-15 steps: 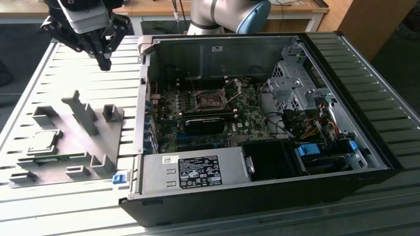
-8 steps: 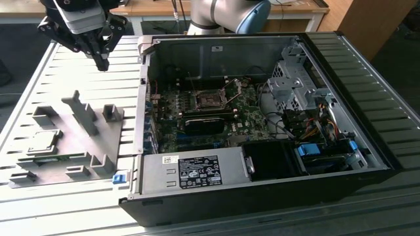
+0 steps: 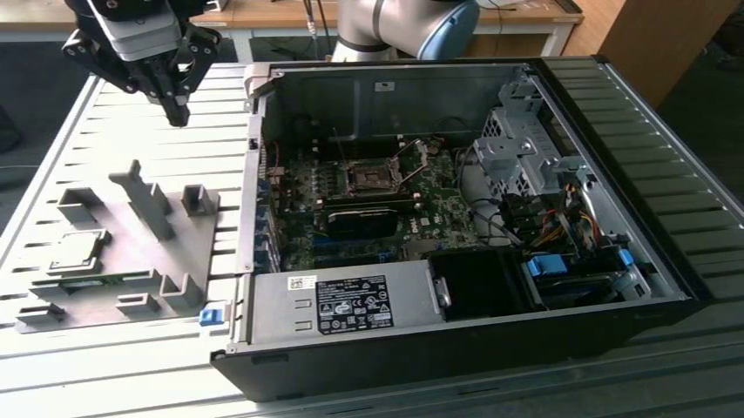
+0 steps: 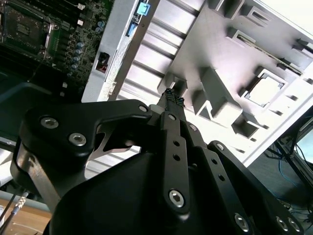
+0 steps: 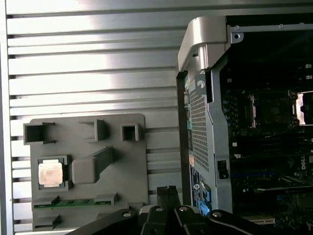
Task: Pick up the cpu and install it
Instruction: 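Reach for the cpu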
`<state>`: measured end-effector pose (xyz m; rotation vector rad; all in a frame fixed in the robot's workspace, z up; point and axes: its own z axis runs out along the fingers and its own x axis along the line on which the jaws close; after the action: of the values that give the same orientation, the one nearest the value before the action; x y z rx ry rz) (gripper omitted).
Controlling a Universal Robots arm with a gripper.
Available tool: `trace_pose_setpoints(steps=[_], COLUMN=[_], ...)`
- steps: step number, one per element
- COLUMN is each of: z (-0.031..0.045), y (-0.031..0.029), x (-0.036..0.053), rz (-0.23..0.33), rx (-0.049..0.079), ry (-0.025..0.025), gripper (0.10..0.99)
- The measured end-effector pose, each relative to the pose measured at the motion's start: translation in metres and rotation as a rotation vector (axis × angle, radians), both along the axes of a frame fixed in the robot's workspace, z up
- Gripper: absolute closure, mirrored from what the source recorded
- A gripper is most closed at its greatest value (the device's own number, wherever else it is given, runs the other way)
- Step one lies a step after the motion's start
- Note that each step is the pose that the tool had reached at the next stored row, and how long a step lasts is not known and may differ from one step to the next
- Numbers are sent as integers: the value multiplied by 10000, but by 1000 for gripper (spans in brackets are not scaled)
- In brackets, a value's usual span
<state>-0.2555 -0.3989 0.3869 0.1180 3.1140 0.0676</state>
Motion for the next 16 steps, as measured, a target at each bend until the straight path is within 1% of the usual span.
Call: trace_pose_setpoints(steps=[11, 16], z=[-7, -10], y=[0, 0], x=[-60, -102], rz=[-1, 0], rx=[0, 0], ry=[4, 4], gripper=[980, 980])
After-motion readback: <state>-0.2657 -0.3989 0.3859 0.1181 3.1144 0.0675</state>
